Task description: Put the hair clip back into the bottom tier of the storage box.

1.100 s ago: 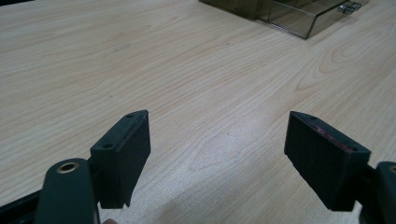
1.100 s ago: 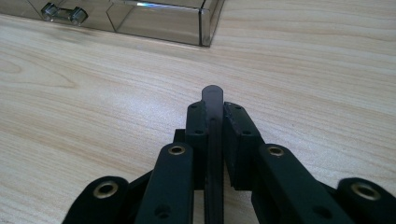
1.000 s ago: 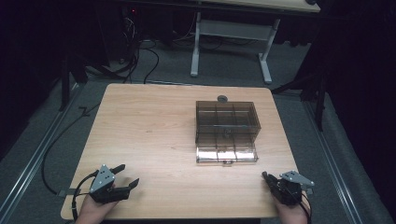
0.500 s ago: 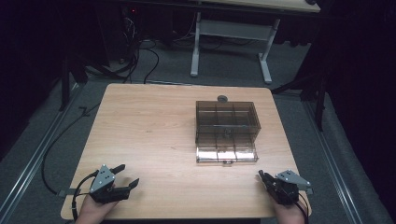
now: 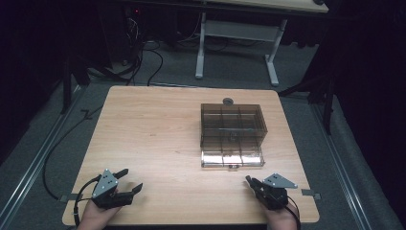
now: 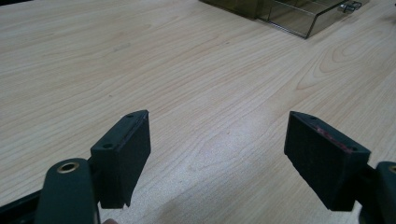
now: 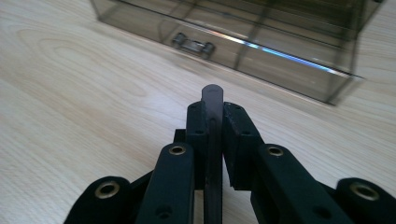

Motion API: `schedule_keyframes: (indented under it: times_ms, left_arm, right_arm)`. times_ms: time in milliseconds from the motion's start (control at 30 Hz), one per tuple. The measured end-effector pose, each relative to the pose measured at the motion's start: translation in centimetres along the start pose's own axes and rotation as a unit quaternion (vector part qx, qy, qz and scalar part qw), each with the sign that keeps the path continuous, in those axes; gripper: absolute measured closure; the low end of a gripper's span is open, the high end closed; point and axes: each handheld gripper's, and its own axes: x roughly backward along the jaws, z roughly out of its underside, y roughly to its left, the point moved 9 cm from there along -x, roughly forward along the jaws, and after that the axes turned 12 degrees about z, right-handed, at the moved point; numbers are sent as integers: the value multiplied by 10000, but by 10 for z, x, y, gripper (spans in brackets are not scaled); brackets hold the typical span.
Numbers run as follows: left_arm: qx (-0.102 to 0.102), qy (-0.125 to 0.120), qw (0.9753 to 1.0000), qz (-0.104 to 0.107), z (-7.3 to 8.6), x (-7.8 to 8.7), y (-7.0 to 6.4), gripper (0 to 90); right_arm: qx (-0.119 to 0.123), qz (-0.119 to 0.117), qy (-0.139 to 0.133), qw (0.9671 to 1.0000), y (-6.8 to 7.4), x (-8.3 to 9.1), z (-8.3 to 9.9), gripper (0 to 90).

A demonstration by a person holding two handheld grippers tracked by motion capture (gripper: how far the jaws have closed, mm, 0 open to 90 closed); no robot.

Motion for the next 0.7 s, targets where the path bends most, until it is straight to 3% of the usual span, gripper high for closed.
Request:
schedule_keyframes:
  times_ms: [200, 700]
  left_arm:
    - [0, 0, 10000, -1, 0, 0, 0, 232]
    - [7, 6, 10000, -1, 0, 0, 0, 232]
  right_arm:
    - [140, -129, 66, 9998, 13, -5, -1, 815]
    - [102, -82, 229, 9997, 6, -9, 9, 813]
